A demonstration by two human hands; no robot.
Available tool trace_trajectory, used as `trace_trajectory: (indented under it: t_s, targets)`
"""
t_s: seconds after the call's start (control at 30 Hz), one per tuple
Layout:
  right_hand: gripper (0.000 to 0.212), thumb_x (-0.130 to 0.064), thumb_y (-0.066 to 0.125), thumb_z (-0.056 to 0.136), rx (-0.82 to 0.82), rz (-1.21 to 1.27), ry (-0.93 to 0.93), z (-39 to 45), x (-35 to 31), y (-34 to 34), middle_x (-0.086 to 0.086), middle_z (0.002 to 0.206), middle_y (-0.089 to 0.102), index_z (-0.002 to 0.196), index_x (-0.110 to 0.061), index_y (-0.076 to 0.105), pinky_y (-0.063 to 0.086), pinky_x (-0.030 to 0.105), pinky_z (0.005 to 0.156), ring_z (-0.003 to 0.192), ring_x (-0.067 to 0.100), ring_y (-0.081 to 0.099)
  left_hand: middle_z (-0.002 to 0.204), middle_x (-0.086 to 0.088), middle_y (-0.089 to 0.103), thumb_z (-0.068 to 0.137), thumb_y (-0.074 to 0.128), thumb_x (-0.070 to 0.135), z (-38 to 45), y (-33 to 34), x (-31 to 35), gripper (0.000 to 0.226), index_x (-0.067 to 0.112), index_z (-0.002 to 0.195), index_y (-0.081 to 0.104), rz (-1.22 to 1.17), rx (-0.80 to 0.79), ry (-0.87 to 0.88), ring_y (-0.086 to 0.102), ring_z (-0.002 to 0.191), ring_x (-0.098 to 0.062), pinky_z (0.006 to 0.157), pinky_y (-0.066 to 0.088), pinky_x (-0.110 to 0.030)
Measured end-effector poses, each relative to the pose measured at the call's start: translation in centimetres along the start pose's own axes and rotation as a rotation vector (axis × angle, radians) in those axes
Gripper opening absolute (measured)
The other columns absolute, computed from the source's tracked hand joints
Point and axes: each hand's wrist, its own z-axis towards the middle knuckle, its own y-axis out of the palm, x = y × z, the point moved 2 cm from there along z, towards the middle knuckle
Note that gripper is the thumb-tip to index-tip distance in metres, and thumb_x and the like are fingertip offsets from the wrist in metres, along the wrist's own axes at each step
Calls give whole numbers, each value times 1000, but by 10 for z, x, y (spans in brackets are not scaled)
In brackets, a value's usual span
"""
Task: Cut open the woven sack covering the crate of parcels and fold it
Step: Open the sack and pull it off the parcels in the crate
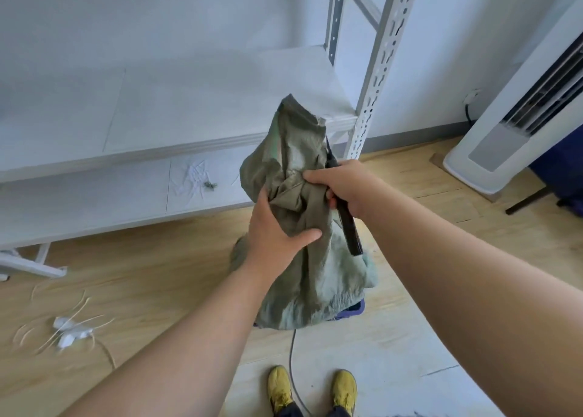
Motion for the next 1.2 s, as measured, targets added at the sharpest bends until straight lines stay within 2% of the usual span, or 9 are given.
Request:
trace_trajectory:
  t_s: [0.13,0.23,0.3,0.4,0.57,0.67,0.77,0.9,1.2]
  targets:
    - [36,-33,84,68,-182,57,-117,-4,-12,4,2,65,58,91,-12,67,43,25,47,48,12,47,94,12,68,80,69,40,10,-1,1,32,25,107,60,-85,190,-156,64,95,-15,76,47,-27]
    - [51,-47,83,64,-22,-42,-254,2,-2,-11,-8,99,67,108,-27,67,54,28,69,65,5,56,86,19,64,86,67,32,22,-13,-2,12,31,93,58,-276,263,-253,63,91,-14,72,45,-25]
    - [72,-50,83,63,31,-163,-234,5,17,-17,-8,122,62,127,-28,58,53,40,91,86,10,59,92,15,66,85,69,32,30,-18,-2,15,31,96,59,-333,215,-253,63,93,-13,78,48,-27]
    - [93,-44,87,62,-59,-323,-156,5,49,-6,-11,121,54,141,-24,43,52,42,94,100,15,57,94,19,68,81,71,37,33,-18,4,19,30,97,63,-341,100,-235,63,90,-3,70,44,-20]
    - [22,-28,80,72,111,-200,-294,16,38,2,-13,76,64,86,-32,63,50,31,65,70,14,61,99,11,74,76,74,34,46,-22,44,32,23,105,69,-373,54,-41,68,96,-7,87,50,-28]
    - [16,-27,75,74,221,-192,-431,15,14,-7,-14,68,62,78,-30,60,45,26,57,65,10,60,102,11,74,76,73,34,55,-31,66,30,26,104,69,-405,72,57,68,98,-7,91,52,-30]
    - [14,-19,75,77,150,-195,-367,10,9,-9,0,76,67,87,-17,65,55,42,70,74,25,65,104,7,73,77,75,30,56,-33,67,31,23,106,69,-370,56,33,68,100,-13,97,50,-41]
    - [17,-24,72,75,317,-107,-493,0,-11,-13,-16,66,60,73,-31,57,47,23,61,66,6,60,104,7,74,70,78,43,57,-34,79,30,33,97,71,-501,119,88,69,101,-14,94,51,-44]
    - [19,-19,79,69,149,-202,-438,-8,-46,-18,-9,66,58,79,-20,63,50,32,66,64,14,56,121,16,54,47,83,57,15,-7,38,103,19,133,40,9,133,-56,55,120,-15,103,39,-32]
